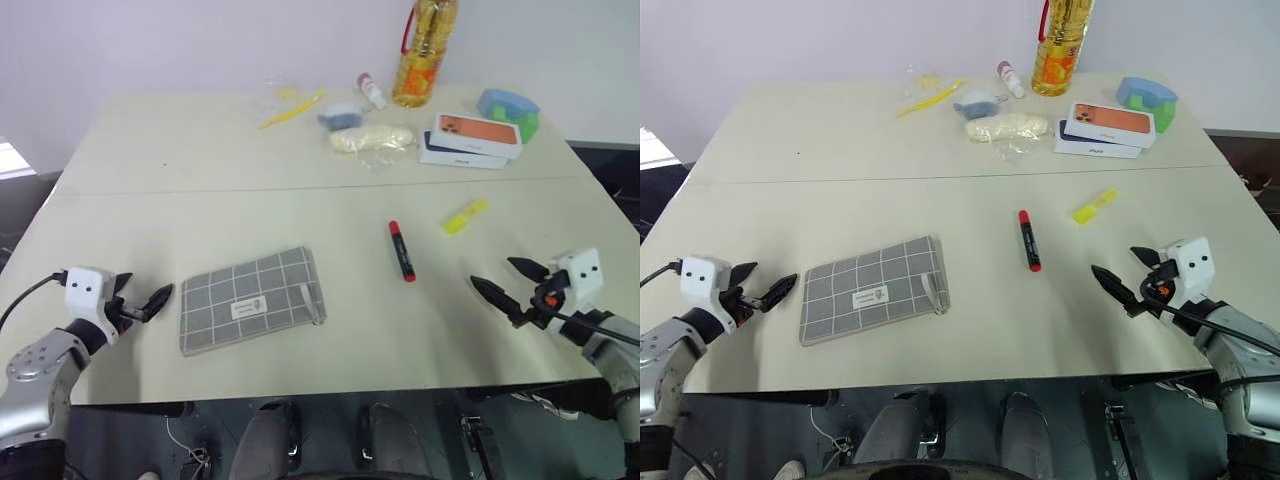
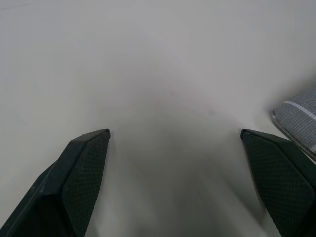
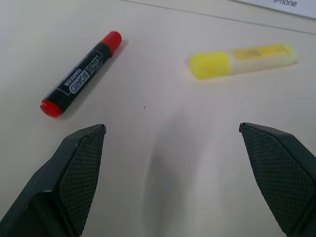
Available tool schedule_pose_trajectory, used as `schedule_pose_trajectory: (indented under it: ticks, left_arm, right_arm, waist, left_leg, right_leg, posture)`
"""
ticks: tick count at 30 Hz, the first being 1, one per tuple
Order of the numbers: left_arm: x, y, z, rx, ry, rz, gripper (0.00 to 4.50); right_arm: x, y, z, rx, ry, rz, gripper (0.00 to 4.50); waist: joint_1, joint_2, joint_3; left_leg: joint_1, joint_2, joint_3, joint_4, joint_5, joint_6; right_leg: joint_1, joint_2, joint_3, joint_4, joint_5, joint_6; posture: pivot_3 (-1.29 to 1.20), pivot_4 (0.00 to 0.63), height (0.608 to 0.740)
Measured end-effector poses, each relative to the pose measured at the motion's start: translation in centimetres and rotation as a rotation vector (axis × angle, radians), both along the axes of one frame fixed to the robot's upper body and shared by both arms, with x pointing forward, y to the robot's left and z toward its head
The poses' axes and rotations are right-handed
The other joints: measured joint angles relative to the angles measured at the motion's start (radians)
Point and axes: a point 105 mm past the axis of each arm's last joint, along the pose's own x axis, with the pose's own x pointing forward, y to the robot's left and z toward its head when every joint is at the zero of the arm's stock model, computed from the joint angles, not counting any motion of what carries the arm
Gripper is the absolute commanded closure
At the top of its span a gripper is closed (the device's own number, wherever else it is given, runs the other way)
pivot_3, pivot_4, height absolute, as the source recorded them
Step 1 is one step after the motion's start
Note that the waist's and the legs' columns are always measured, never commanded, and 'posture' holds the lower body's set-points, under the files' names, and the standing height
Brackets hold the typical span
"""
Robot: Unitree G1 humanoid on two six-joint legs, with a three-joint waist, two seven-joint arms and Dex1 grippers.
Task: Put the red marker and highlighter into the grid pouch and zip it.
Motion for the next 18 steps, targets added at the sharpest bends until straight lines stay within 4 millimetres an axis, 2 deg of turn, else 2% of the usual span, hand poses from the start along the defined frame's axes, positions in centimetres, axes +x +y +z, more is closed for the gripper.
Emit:
schedule_pose_trajectory:
  ticks: [5,11,18]
  left_arm:
    - [0.0,-0.1,0.0,-0.002,-0.007,0.013,0.03]
    - [-0.3,-0.2,-0.1,-0.009,-0.014,0.030,0.03]
    - [-0.9,-1.2,-0.4,-0.027,-0.042,0.032,0.03]
  right_arm:
    - [0.5,0.4,-0.3,-0.001,0.009,0.011,0.00]
    - [2.2,1.7,1.1,0.013,-0.046,0.022,0.00]
    - [3.5,7.1,1.4,0.064,-0.058,0.159,0.00]
  waist:
    - [-0.001,0.000,0.000]
    - [-0.002,0.000,0.000]
    - [0.000,0.000,0.000]
  left_leg:
    - [0.000,0.000,0.000,0.000,0.000,0.000]
    - [0.000,0.000,0.000,0.000,0.000,0.000]
    - [-0.001,0.000,0.000,-0.001,0.000,0.000]
  right_leg:
    - [0.000,0.000,0.000,0.000,0.000,0.000]
    - [-0.001,0.000,0.000,0.000,0.000,0.000]
    - [-0.001,0.000,0.000,0.000,0.000,0.000]
  posture:
    - [0.00,0.150,0.740]
    - [0.00,0.150,0.740]
    - [0.00,0.150,0.740]
